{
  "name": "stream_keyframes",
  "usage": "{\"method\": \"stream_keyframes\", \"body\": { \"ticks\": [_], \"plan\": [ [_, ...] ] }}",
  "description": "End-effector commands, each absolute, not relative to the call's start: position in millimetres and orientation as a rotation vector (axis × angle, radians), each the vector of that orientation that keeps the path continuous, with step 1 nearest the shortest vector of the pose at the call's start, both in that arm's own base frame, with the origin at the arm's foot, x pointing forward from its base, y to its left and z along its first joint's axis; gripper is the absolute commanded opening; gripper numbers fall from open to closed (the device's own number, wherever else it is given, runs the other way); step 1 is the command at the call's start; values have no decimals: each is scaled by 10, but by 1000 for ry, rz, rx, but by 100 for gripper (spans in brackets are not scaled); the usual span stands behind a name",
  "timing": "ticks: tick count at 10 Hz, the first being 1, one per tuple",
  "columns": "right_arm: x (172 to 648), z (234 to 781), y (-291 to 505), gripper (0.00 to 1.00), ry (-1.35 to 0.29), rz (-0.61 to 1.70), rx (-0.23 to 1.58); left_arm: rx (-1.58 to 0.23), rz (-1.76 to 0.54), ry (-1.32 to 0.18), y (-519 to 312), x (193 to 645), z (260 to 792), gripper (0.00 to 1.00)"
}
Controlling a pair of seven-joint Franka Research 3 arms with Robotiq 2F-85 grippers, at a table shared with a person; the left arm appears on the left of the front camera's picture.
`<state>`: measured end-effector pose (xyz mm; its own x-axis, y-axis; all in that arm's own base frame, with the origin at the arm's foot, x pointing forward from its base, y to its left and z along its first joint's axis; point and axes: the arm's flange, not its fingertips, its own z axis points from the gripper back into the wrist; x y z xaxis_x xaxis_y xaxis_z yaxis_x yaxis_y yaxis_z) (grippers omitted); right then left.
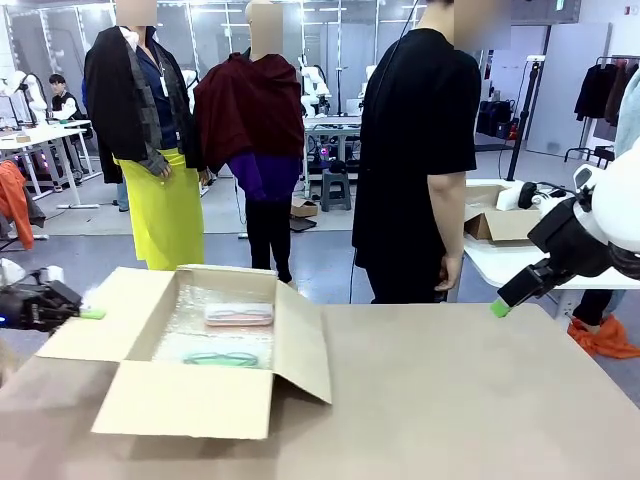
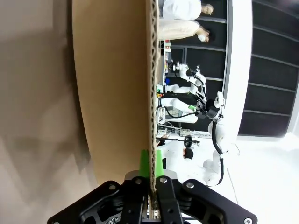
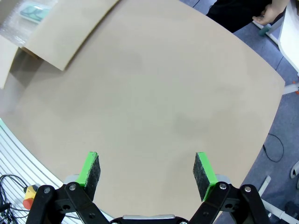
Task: Pack the glasses set securely to prepare it for shipping.
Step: Position the Package Box on the left side of the table.
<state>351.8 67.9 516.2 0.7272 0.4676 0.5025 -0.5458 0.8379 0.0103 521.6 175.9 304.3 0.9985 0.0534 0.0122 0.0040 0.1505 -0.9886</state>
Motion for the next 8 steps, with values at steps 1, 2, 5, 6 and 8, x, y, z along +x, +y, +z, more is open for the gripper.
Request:
{"method": "stream_keyframes", "body": {
  "ticks": [1, 2, 5, 6, 8],
  "plan": [
    [3521, 5150, 690, 100, -518, 563, 156, -1407, 68, -13, 2062, 5250, 3097, 0],
    [3521, 5150, 690, 100, -518, 563, 156, -1345, 96, -19, 2248, 5220, 3102, 0],
    [3521, 5150, 690, 100, -518, 563, 156, -1260, 186, 12, 2675, 5209, 3104, 0],
    [3521, 5150, 690, 100, -518, 563, 156, -1258, 198, 25, 2766, 5222, 3108, 0],
    [3521, 5150, 690, 100, -518, 563, 156, -1229, 232, -1, 2929, 5203, 3164, 0]
  ]
}}
